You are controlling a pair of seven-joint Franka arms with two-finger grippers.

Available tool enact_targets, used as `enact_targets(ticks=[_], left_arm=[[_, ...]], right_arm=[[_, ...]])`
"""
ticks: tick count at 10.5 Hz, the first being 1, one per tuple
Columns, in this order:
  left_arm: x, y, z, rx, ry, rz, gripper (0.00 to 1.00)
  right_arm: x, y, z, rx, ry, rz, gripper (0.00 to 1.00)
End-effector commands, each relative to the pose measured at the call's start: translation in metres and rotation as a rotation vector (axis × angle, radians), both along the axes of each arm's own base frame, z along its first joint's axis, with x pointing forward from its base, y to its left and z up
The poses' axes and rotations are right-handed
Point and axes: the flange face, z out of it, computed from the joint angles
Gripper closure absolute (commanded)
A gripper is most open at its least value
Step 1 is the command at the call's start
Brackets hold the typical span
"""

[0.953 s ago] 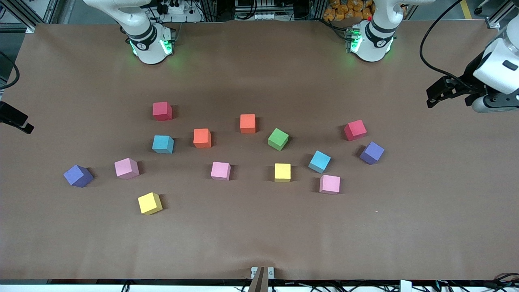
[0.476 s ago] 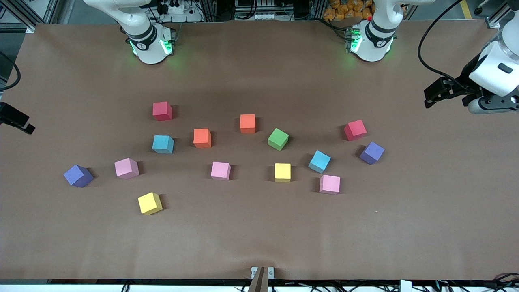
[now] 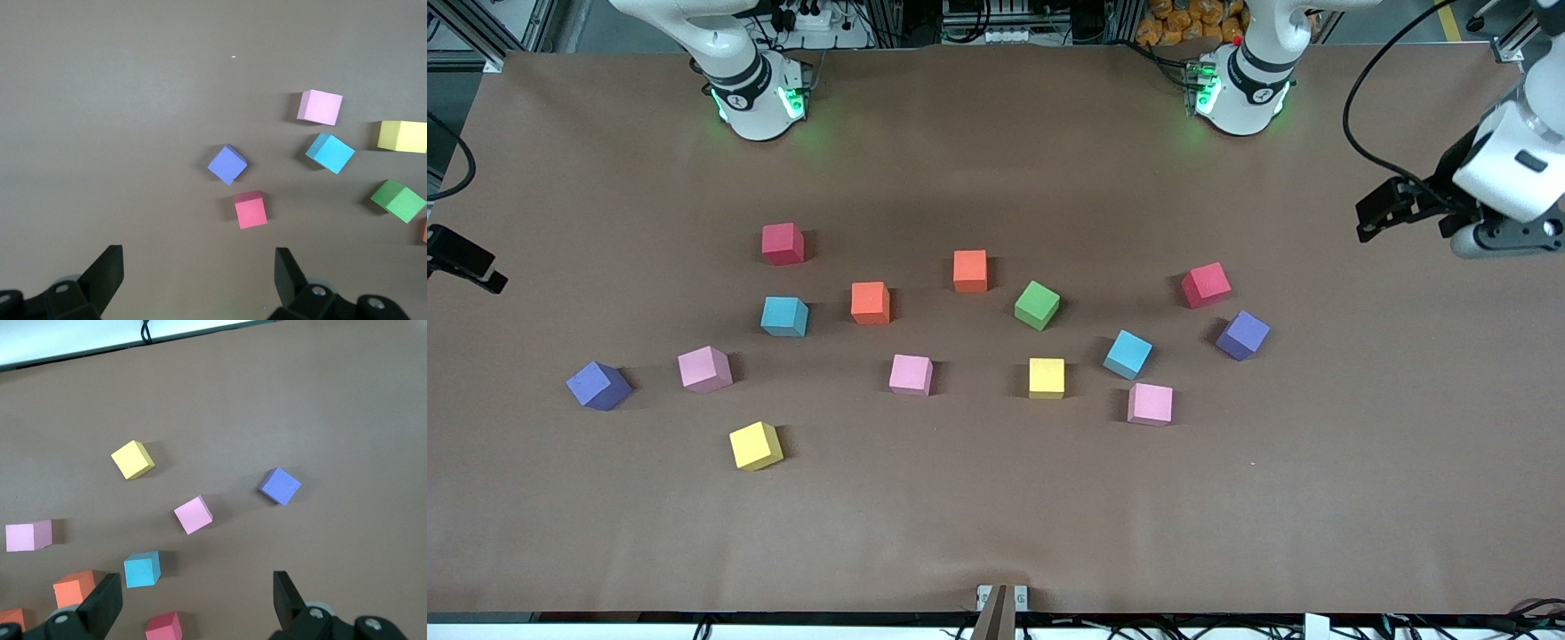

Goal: Form number 2 with 11 blocks

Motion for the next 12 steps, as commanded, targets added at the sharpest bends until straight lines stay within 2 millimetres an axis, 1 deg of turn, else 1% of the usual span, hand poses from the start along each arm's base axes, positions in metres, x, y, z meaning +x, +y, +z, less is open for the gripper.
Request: enact_targets(ticks=[1,2,3,4,5,6,8,10,11,12], left_arm=[[0.028,0.026,-0.022,-0.001,0.027,0.053,0.00],[0.032,0.020,-0.032,0.001,0.041,0.064,0.00],[0.034,0.010,-0.039,-0.006,0.054,0.088,0.00],[0.035,-0.005,-0.052,0.000,0.079,0.115,0.00],[0.037,-0.013,-0.076,-0.001,0.135,0.099,0.00],[0.040,-0.021,-0.095,-0.033,0.170,0.100,0.00],[0.050,-0.024,-0.129,-0.032,0.201,0.103,0.00],[0.061,-0.024,-0.163,-0.025,0.225,0.119,0.00],[0.063,-0.022,-0.178,-0.017,0.243,0.139,0.00],[0.064,-0.016,-0.190,-0.012,0.250,0.178,0.00]], right_arm=[[-0.001,0.002,0.001,-0.011,0.016,-0.007,0.00],[-0.001,0.002,0.002,-0.011,0.016,-0.005,0.00],[-0.002,0.003,0.003,-0.012,0.014,-0.002,0.00],[-0.001,0.006,0.003,-0.011,0.016,0.004,0.00],[-0.002,0.004,0.006,-0.015,0.010,0.001,0.00],[-0.004,0.005,0.008,-0.033,0.010,0.005,0.00],[-0.002,0.011,0.007,-0.039,0.012,0.016,0.00],[0.000,0.017,0.001,-0.039,0.029,0.024,0.00],[0.000,0.018,-0.002,-0.038,0.036,0.026,0.00],[0.004,0.023,-0.008,-0.037,0.047,0.034,0.00]])
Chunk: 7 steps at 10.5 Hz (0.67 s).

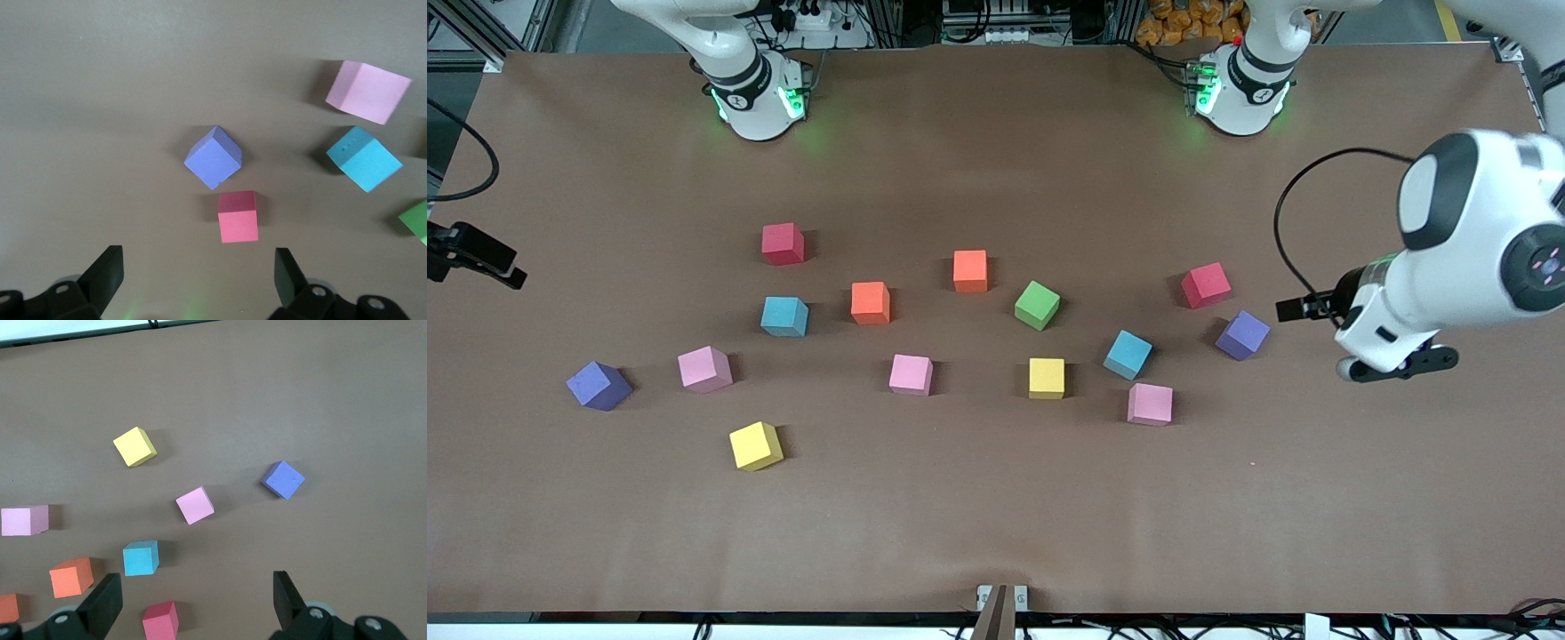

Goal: Form number 2 with 11 blocks
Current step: 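Reach the left gripper toward the pink cube while the right gripper reaches the orange cube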

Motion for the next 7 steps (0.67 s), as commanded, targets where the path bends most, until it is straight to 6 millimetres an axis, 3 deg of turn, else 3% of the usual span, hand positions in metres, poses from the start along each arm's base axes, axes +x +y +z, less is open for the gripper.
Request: enact_targets(ticks=[1,3,5,7], left_arm=[[-0.001,0.011,-0.020,-0.009,-0.013,0.064,0.00],[-0.006,0.034,-0.044,-0.009,-0.037,0.108,0.00],[-0.010,0.043,-0.055,0.006,-0.049,0.159,0.00],[-0.016,0.057,-0.087,0.002,-0.096,0.190,0.00]], right_arm=[[0.006,0.012,-0.009,-0.014,0.025,0.006,0.00],[0.011,0.032,-0.024,-0.015,0.052,0.039,0.00],[0.016,0.050,-0.048,-0.011,0.087,0.068,0.00],[0.017,0.075,-0.068,-0.011,0.099,0.108,0.00]])
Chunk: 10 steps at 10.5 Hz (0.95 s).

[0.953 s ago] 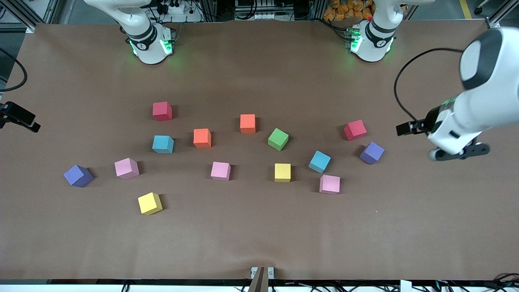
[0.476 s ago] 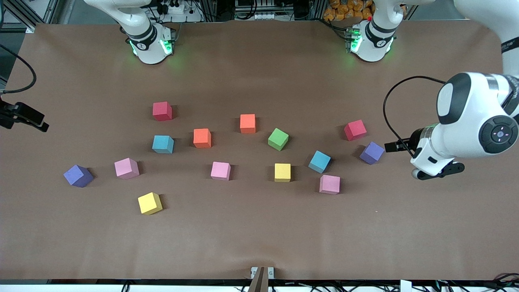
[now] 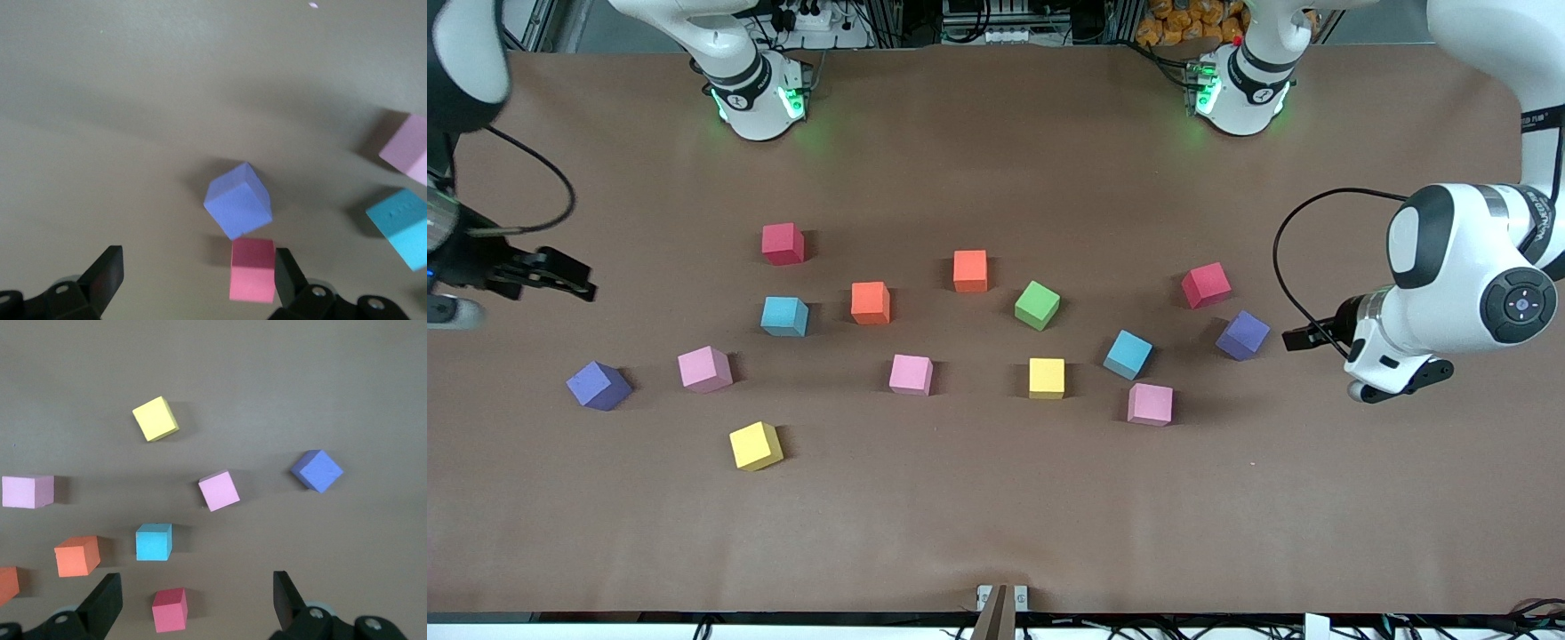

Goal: Form number 2 with 11 blocks
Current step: 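Reach the left gripper toward the pink cube while the right gripper reaches the orange cube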

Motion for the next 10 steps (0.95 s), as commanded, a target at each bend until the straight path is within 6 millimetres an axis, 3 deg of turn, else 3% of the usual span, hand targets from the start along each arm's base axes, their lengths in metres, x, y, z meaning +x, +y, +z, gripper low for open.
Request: enact_targets(ticks=[1,3,5,8,10], left_arm=[[-0.025,0.008,-0.031,-0.009,-0.064,0.058,0.00],[-0.037,0.008,-0.060,0.005,-0.064,0.125,0.00],[-0.055,-0.010,-0.067,0.017,-0.061,0.190,0.00],[-0.078,-0.076,-0.063,0.022,-0.051,0.228,0.00],[-0.089,-0.118,-0.076,0.028,-0.035,0.192,0.00]], right_arm=[[-0.005,0.018,-0.024,-0.008,0.015,0.014,0.00],[-0.008,0.028,-0.048,-0.008,0.024,0.032,0.00],[-0.010,0.039,-0.064,-0.009,0.029,0.050,0.00],[-0.011,0.029,-0.063,-0.009,0.030,0.046,0.00],[-0.013,0.040,-0.077,-0.012,0.058,0.053,0.00]])
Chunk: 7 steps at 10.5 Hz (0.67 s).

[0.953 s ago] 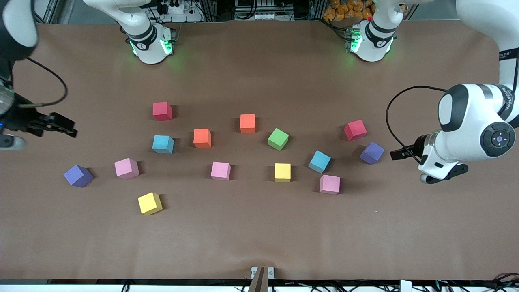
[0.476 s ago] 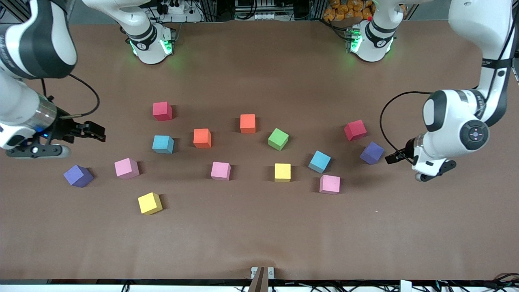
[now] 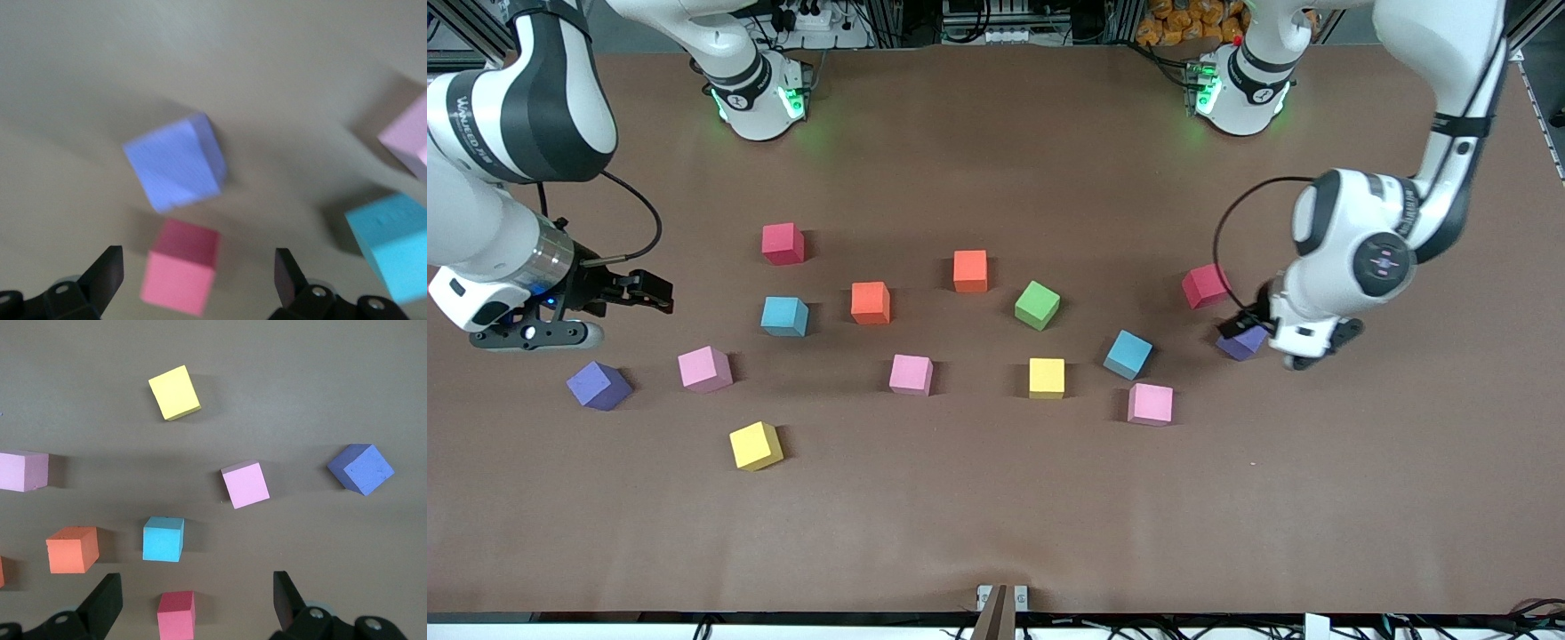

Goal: Form number 2 with 11 blocks
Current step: 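Reach the left gripper toward the pink cube while the right gripper reaches the orange cube, then grasp the pink cube with the left gripper while the right gripper grasps the orange cube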

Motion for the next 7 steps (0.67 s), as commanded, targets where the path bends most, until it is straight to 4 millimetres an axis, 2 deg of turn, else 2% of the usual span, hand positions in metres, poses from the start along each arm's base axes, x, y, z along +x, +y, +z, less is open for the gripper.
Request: enact_targets(ticks=[1,3,5,7], left_arm=[[-0.019,-0.036,-0.010,0.020,0.000,-0.048,0.00],[-0.043,-0.059,-0.028,0.059,0.035,-0.086,0.00],[-0.054,-0.052,-0.040,0.118,0.046,-0.111,0.00],[-0.066,-0.043,-0.046,0.119,0.038,-0.105,0.00]], right_arm=[[-0.012,0.019,-0.021,-0.004,-0.002,0.023,0.00],[-0.029,0.044,-0.060,0.005,-0.050,0.066,0.00],[-0.053,0.057,-0.100,0.018,-0.084,0.086,0.00],[-0.070,0.084,-0.126,0.044,-0.093,0.060,0.00]])
